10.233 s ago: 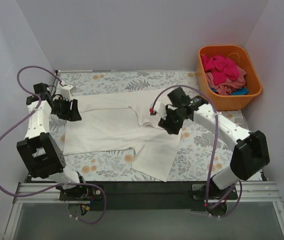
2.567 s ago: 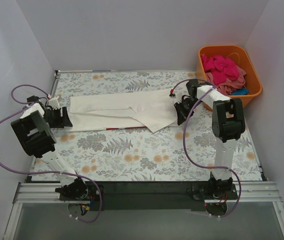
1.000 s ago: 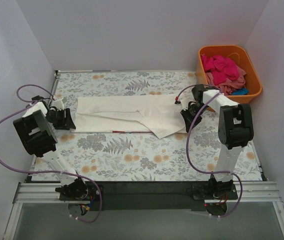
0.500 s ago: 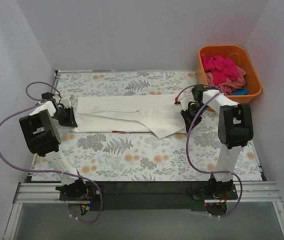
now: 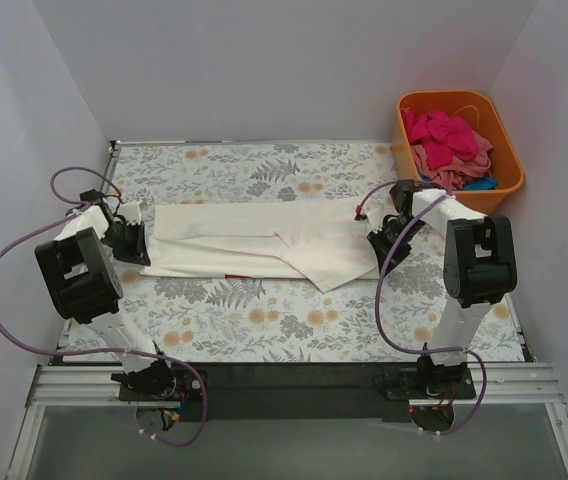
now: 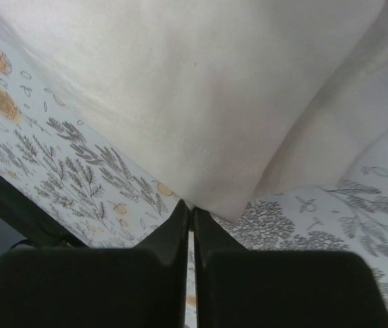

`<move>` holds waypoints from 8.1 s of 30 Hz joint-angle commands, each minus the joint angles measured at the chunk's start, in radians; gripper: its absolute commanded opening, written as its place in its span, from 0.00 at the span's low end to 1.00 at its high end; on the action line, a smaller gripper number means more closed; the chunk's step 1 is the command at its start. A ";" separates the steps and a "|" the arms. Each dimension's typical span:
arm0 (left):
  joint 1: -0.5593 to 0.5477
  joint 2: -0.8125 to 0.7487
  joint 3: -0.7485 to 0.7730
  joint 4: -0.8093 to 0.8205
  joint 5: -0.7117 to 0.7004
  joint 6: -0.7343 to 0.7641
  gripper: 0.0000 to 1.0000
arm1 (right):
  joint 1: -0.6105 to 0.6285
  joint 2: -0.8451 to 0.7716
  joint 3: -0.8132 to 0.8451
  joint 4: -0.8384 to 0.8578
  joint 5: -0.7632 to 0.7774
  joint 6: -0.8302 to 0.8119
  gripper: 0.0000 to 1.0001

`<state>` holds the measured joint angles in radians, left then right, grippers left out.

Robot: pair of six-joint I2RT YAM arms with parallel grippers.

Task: Fold and stack the t-shirts
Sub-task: Fold the tshirt

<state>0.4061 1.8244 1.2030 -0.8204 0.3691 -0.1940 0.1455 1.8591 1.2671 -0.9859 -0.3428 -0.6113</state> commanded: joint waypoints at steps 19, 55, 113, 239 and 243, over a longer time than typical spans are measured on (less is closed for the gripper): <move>-0.097 -0.456 -0.101 -0.053 0.431 0.297 0.50 | -0.055 -0.204 -0.068 -0.109 -0.050 -0.010 0.44; -1.535 -0.195 -0.522 1.176 -0.090 0.278 0.52 | -0.124 0.003 -0.118 0.007 -0.125 0.154 0.18; -1.455 -0.123 -0.237 0.800 0.074 0.103 0.00 | -0.124 -0.035 -0.048 -0.079 -0.167 0.107 0.01; -0.574 -0.082 -0.033 0.253 0.144 -0.052 0.28 | 0.221 0.063 0.143 0.194 0.146 0.225 0.28; -0.520 -0.042 -0.046 0.260 0.088 -0.019 0.27 | 0.224 0.168 0.227 0.211 0.201 0.213 0.28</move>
<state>-0.1417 1.7882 1.1683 -0.5510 0.5179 -0.2306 0.3702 1.9858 1.4136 -0.8215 -0.2211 -0.3931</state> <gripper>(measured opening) 0.275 0.280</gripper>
